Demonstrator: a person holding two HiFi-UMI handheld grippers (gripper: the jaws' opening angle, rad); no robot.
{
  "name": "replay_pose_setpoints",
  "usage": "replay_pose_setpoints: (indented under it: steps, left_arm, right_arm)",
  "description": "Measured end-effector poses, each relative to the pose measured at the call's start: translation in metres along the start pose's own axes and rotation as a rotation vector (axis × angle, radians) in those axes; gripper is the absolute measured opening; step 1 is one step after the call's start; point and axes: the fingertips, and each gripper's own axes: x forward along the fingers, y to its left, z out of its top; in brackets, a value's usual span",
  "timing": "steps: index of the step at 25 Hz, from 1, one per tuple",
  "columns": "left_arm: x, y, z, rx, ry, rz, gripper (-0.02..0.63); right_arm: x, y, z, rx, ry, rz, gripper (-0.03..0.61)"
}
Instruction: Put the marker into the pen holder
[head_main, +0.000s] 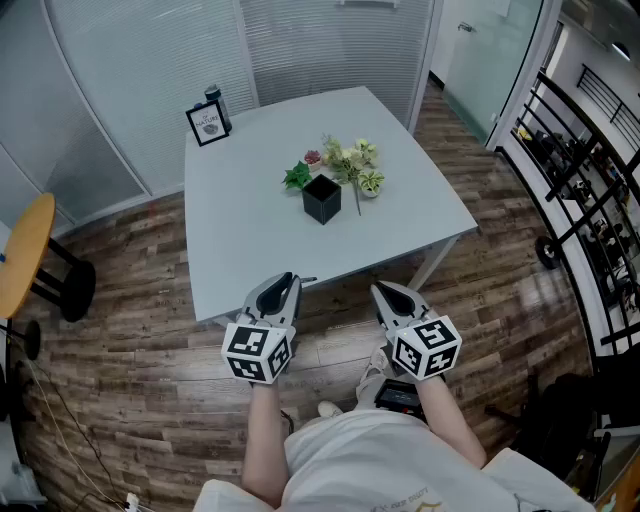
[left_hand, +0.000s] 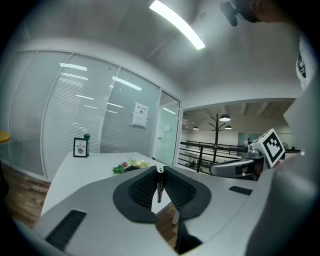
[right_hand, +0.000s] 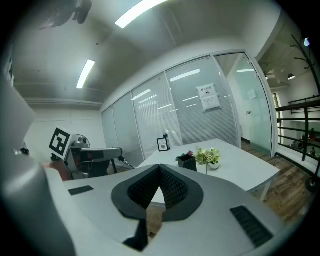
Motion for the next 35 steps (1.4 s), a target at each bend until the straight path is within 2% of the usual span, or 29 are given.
replay_pose_setpoints:
  steps: [9,12,16,18,21,26,31,35]
  left_arm:
    - [-0.010,-0.012,-0.005,0.003,0.011,-0.007,0.048]
    - [-0.007,-0.009,-0.006,0.010,0.019,-0.008,0.048]
    - [0.003,0.002,-0.007,0.000,0.029,-0.004,0.048]
    - [0.013,0.011,-0.010,-0.011,0.039,0.002,0.048]
    - [0.035,0.028,-0.017,-0.021,0.061,0.010,0.048]
    - [0.095,0.071,-0.016,-0.018,0.098,0.001,0.048]
    - [0.162,0.115,0.001,-0.029,0.127,0.002,0.048]
    - [0.217,0.135,0.015,-0.030,0.142,-0.005,0.048]
  right_arm:
    - [-0.021,-0.002,-0.002,-0.006,-0.008,-0.028,0.017]
    - [-0.021,-0.007,-0.004,0.021,-0.026,-0.033,0.017]
    - [-0.012,-0.012,0.002,0.105,-0.072,0.026,0.017]
    - [0.000,-0.018,0.001,0.099,-0.054,0.031,0.017]
    - [0.027,-0.034,-0.004,0.076,-0.013,0.018,0.017]
    - [0.092,-0.072,0.001,0.105,-0.015,-0.004,0.017]
    - [0.160,-0.099,0.025,0.033,0.008,0.036,0.017]
    - [0.201,-0.136,0.043,0.034,0.023,0.038,0.017]
